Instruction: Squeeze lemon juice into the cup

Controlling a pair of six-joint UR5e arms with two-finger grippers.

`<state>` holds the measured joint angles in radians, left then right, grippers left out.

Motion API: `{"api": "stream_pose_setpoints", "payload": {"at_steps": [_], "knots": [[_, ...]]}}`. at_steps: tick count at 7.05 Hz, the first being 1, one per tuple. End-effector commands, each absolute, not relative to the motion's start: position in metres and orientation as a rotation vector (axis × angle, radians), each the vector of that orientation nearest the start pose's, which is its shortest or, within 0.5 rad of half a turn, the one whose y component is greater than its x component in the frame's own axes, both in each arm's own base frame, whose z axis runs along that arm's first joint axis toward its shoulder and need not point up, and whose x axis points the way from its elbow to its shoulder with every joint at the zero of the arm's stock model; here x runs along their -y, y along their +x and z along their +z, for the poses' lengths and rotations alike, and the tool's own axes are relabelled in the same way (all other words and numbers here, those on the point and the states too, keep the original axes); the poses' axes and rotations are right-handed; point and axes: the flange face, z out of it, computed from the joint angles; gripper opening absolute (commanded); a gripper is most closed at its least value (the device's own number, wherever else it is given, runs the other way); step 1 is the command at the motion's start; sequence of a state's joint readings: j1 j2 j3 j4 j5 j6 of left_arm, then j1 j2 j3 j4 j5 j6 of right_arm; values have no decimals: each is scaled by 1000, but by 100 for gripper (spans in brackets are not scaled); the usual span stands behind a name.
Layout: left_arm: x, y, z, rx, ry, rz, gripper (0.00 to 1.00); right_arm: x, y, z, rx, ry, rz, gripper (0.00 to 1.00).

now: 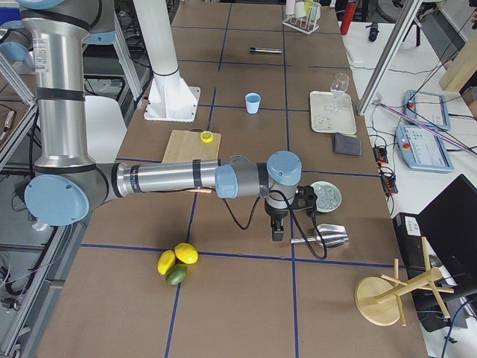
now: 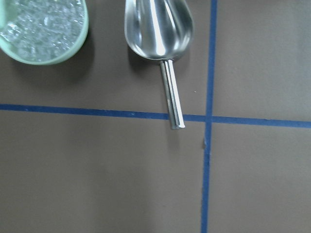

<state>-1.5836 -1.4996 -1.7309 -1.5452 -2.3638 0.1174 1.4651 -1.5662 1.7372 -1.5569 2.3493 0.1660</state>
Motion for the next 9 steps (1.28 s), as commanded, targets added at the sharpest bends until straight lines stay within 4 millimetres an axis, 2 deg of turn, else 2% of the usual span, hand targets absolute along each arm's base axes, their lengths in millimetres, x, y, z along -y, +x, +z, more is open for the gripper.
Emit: {"api": "stream_pose_setpoints", "payload": {"at_steps": [1,2,3,5,6,7,8,9], "knots": [[474,-67,602,-785,155,143,100,496,-71,481,807,65,58,100],[479,-65,596,-784,174,149,100,486,-98,452,793,85,61,100],[494,-59,576,-793,175,69,100,470,-132,425,784,95,62,100],[517,-14,546,-814,145,48,100,440,-172,383,823,99,39,100],[526,-5,528,-839,143,23,100,421,-200,366,841,57,101,100],[531,14,518,-852,126,17,100,393,-241,348,854,42,162,100],[538,29,502,-867,115,-6,100,366,-279,338,864,46,203,100],[542,33,495,-870,120,-4,100,340,-300,337,881,28,223,100]]}}
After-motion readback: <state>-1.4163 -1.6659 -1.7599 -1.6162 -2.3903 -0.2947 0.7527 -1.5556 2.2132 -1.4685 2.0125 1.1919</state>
